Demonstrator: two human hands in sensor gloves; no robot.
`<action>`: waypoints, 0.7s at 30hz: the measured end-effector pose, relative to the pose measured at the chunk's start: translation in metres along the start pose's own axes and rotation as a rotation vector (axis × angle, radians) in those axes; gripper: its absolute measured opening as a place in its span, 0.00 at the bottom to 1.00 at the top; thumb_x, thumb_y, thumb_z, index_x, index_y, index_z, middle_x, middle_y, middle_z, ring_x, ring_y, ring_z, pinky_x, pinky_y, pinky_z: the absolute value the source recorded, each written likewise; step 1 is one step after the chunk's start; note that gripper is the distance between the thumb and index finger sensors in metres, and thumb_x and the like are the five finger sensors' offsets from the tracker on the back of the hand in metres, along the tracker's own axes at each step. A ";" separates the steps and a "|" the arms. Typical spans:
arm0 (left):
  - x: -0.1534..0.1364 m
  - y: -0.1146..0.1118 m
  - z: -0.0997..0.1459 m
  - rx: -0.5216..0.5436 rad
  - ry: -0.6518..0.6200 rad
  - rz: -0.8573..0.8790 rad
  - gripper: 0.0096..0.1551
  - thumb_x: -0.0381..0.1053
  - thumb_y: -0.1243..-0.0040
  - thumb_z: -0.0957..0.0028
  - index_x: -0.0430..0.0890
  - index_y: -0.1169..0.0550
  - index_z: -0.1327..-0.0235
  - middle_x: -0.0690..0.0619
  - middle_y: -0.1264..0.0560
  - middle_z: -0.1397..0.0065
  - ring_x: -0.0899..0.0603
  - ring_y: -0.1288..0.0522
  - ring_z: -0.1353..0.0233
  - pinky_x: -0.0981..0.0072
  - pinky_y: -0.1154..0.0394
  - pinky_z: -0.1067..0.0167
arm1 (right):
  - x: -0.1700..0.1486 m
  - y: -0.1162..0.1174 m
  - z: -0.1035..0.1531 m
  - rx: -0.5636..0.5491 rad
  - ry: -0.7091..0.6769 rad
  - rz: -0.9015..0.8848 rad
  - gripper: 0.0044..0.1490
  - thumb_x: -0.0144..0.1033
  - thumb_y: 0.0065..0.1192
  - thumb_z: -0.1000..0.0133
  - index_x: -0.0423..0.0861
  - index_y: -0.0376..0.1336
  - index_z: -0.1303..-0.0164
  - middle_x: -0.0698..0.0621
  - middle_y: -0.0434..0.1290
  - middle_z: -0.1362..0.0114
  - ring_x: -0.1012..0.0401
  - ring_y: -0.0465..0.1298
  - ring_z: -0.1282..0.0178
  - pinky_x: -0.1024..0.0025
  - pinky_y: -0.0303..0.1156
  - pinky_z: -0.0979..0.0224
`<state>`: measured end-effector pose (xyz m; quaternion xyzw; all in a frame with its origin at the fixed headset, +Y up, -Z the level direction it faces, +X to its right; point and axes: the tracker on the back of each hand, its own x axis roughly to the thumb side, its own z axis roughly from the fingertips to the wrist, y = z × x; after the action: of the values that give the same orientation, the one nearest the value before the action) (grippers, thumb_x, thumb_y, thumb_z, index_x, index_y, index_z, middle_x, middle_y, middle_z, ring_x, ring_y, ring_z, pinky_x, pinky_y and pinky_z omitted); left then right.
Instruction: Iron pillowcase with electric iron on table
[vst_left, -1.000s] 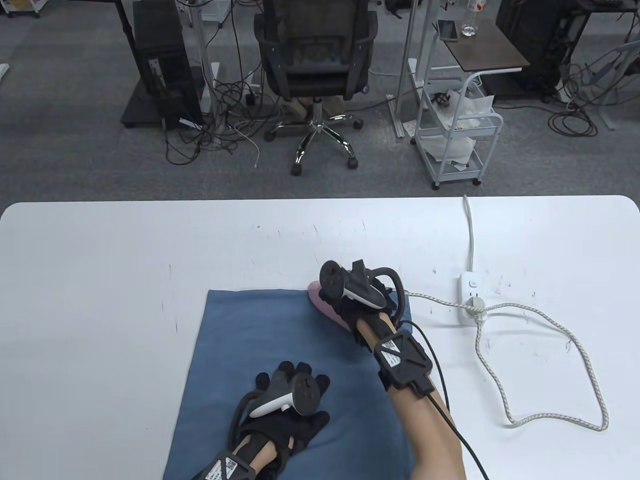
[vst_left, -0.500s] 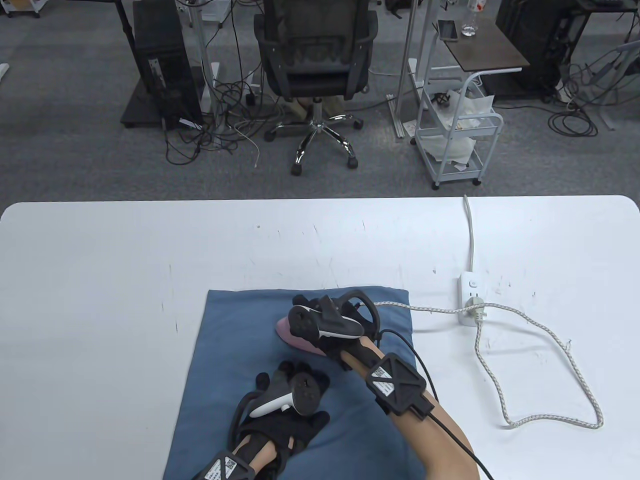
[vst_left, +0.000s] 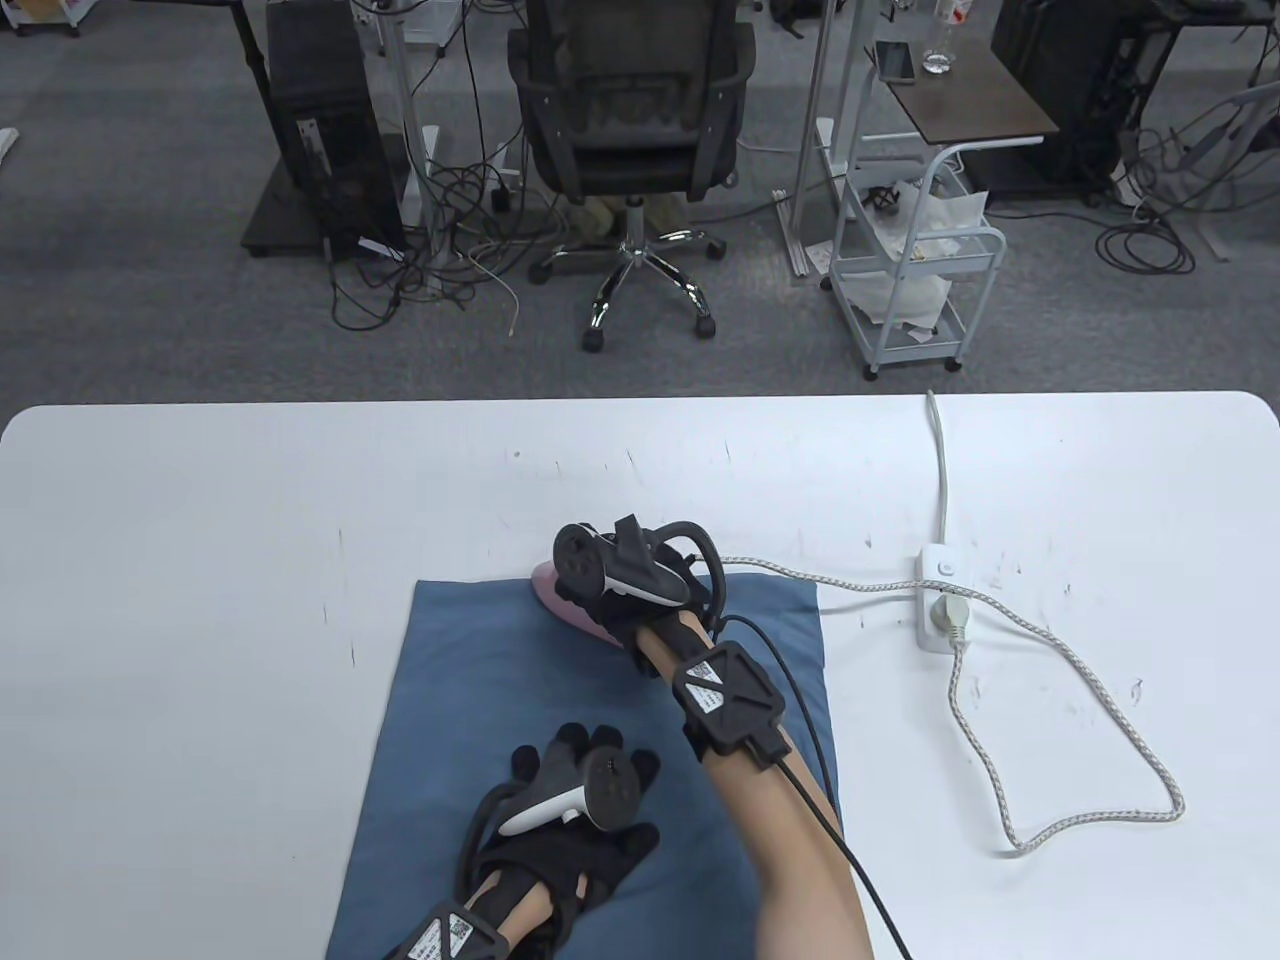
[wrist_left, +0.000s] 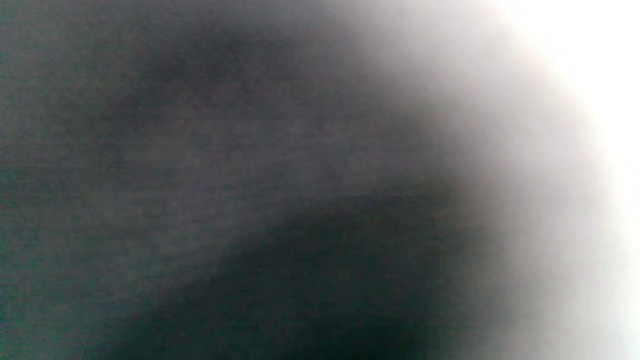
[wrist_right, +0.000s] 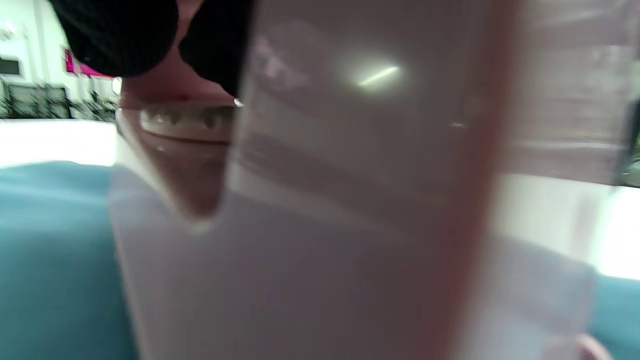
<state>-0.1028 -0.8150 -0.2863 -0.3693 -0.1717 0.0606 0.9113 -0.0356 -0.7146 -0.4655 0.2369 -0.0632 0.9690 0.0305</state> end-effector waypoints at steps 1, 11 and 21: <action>0.000 0.000 0.000 0.000 0.000 -0.001 0.44 0.72 0.76 0.51 0.68 0.79 0.35 0.57 0.90 0.29 0.39 0.92 0.29 0.28 0.85 0.38 | 0.003 -0.003 0.009 0.004 -0.055 -0.015 0.42 0.58 0.60 0.50 0.46 0.61 0.29 0.59 0.80 0.59 0.66 0.81 0.68 0.62 0.83 0.49; 0.000 0.000 0.000 -0.001 0.001 0.000 0.44 0.72 0.76 0.51 0.68 0.79 0.35 0.56 0.89 0.29 0.39 0.91 0.29 0.28 0.85 0.38 | 0.040 0.006 0.043 0.078 -0.289 0.066 0.42 0.58 0.59 0.50 0.47 0.60 0.29 0.60 0.79 0.59 0.66 0.81 0.67 0.63 0.83 0.47; 0.000 0.000 0.000 -0.001 0.000 -0.001 0.44 0.72 0.76 0.51 0.68 0.79 0.35 0.57 0.90 0.29 0.39 0.92 0.29 0.28 0.85 0.38 | 0.050 0.020 -0.040 0.026 0.037 0.138 0.43 0.58 0.58 0.47 0.47 0.58 0.25 0.59 0.78 0.56 0.66 0.80 0.64 0.62 0.81 0.44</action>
<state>-0.1031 -0.8146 -0.2864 -0.3698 -0.1717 0.0601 0.9111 -0.1002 -0.7279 -0.4798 0.2144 -0.0662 0.9737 -0.0384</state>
